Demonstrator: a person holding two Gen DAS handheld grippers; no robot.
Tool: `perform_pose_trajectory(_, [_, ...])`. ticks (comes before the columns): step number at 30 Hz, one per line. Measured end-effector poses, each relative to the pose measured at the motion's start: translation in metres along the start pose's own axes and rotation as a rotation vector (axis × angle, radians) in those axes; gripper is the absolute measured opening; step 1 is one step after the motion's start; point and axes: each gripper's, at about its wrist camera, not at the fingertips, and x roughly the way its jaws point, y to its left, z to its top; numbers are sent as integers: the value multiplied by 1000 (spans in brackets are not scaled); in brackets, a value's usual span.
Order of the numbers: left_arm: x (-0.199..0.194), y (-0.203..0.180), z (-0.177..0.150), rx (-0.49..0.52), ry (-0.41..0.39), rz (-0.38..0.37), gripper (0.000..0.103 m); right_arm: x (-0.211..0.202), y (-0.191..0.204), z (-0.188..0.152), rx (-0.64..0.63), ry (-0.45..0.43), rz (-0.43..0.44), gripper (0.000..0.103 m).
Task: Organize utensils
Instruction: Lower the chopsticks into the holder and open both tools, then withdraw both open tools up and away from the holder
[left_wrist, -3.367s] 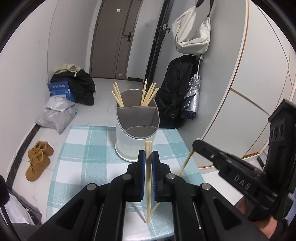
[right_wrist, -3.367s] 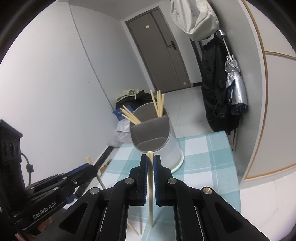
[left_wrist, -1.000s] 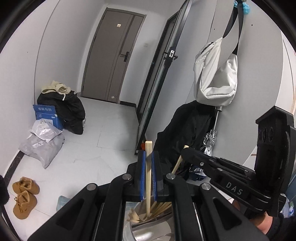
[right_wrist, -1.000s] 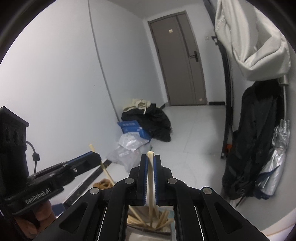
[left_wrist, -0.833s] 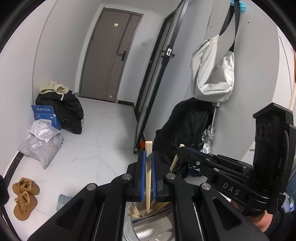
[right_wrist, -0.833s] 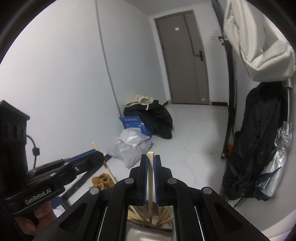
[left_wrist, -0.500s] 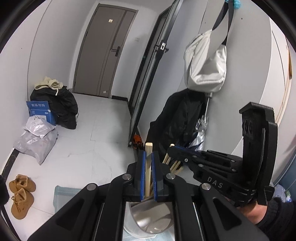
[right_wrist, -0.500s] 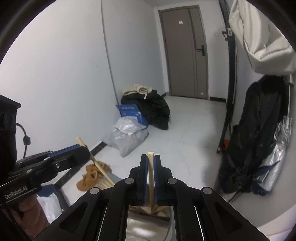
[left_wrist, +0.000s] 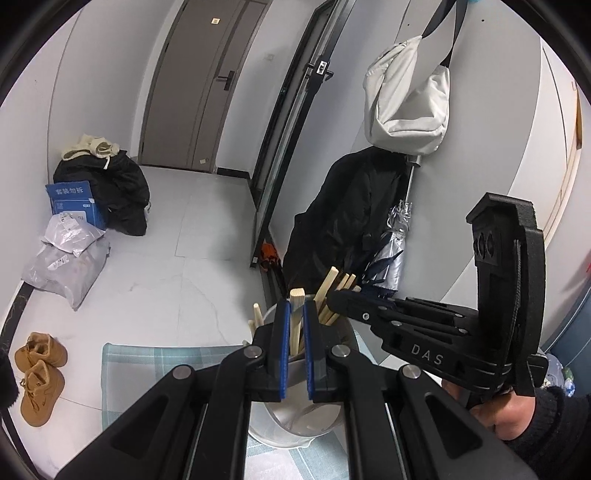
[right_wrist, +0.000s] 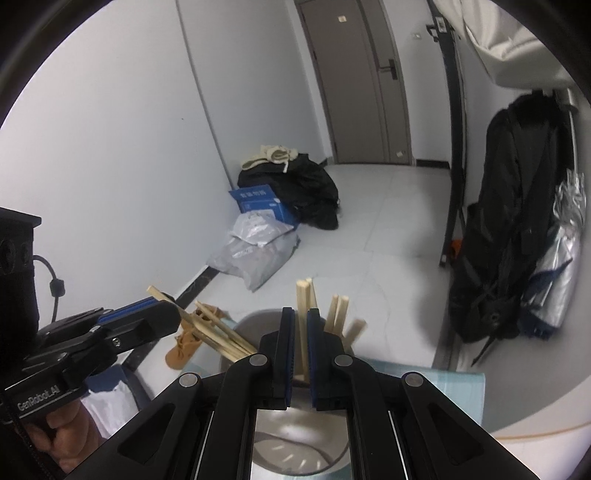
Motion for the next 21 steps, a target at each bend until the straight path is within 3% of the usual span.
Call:
perform_pose_trajectory(6, [7,-3,-2,15,71,-9,3,-14,1,-9,15,-16,-16,8])
perform_pose_trajectory(11, [14,-8,-6,36,160,27,4,-33,-4,-19,49,-41,-47,8])
perform_pose_trajectory(15, [-4,-17,-8,51,117,63,4,-51,-9,-29,75,-57,-62,9])
perform_pose_trajectory(17, [-13,-22,-7,46,97,86,12,-61,-10,-34,84,-71,-63,11])
perform_pose_trajectory(21, [-33,-34,-6,33,43,123,30,-84,-8,-40,106,-116,-63,28])
